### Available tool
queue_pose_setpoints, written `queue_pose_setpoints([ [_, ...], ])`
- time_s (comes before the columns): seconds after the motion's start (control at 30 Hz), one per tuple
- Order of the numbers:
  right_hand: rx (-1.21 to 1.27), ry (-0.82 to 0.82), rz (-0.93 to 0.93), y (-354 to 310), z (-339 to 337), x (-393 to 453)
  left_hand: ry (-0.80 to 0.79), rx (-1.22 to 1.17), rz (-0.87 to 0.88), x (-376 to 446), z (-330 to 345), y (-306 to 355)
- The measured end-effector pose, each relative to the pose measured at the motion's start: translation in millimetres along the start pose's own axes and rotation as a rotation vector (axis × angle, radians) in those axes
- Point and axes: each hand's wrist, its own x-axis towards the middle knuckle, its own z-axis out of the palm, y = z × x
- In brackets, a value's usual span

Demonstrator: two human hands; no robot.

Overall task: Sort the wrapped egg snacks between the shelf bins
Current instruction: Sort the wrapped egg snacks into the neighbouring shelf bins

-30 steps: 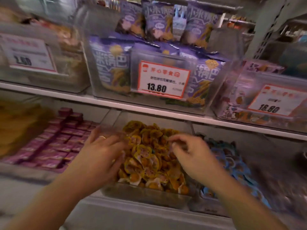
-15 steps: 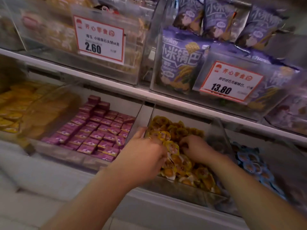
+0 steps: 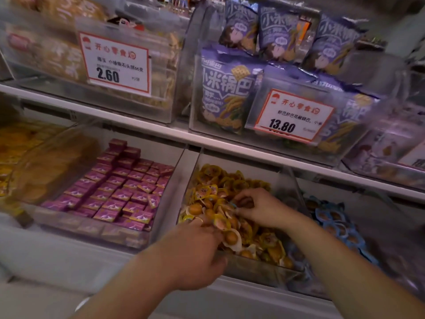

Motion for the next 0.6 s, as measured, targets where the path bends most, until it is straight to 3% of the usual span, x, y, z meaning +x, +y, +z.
queue_pose_setpoints([
  [0.1, -0.158, 0.198, 0.039, 1, -9, -10, -0.116, -0.08, 0.001, 14, 2, 1],
  [0.2, -0.175, 0.393, 0.001, -5, -21, -28, -0.037, -0.49, -0.071, 29, -6, 0],
  [0.27, -0.032, 0.36, -0.05, -12, -24, -44, 0.049, -0.878, -0.167, 37, -16, -2],
  [0.33, 0.113, 0.235, -0.12, -20, -23, -60, 0.191, -1.086, -0.194, 42, -21, -8],
  [0.43, 0.148, 0.113, -0.189, -33, -22, -75, 0.337, -0.982, -0.046, 37, -28, -12],
  [0.5, 0.251, 0.058, -0.194, -42, -20, -77, 0.437, -0.707, 0.052, 26, -29, -13],
  [0.6, 0.396, -0.054, -0.167, -54, -13, -75, 0.576, -0.4, 0.05, 17, -28, -19],
])
